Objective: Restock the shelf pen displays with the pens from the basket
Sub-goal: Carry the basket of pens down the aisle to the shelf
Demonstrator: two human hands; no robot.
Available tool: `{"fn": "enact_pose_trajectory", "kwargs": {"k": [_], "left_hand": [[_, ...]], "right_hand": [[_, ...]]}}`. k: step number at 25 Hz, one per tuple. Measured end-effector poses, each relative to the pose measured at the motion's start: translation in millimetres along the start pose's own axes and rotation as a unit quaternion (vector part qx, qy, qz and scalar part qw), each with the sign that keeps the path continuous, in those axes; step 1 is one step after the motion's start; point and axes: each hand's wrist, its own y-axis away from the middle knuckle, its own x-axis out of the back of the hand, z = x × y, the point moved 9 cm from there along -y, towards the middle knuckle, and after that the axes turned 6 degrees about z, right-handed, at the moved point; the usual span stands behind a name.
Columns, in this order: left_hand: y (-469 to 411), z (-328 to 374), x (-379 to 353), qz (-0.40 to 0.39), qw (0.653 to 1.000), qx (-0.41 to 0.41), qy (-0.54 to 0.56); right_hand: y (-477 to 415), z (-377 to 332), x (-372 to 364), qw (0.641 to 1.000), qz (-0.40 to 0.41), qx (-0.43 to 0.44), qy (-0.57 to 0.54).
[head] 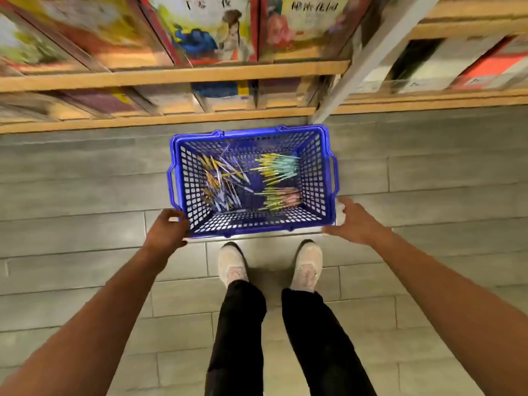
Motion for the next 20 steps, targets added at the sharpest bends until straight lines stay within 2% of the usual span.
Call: {"fn": "enact_pose_trajectory", "kwargs": {"k": [2,4,7,11,15,20], "left_hand": [[-60.8,-15.6,-10.7,0.056,0.997,-0.023,-0.051],[-117.1,-31.1,-16.6,0.118,0.987,-0.030,-0.104],[-180.2,-47.1,-24.2,0.167,0.982,-0.050,-0.072],[-224.6,-42.7,-31.6,0.173,0.981,-0.083,0.040],[-212.5,-36.1,-27.0,0.179,0.974,-0.090,0.101],[-155.5,-5.2,4.6,0.197,0.972,-0.107,0.077]], "right_hand": [[-57.4,4.3,-15.9,0.998,0.062,0.011,-0.028],[-109.8,14.7,-26.5,0.986,0.145,-0.023,-0.074],[-158.2,44.8,-40.0,0.956,0.249,-0.077,-0.138],[-187.5,65.5,-47.5,0.946,0.278,-0.129,-0.102],[-176.3,64.7,-34.4,0.941,0.284,-0.108,-0.147],[-112.4,50.9,7.9,0.930,0.302,-0.114,-0.178]]}}
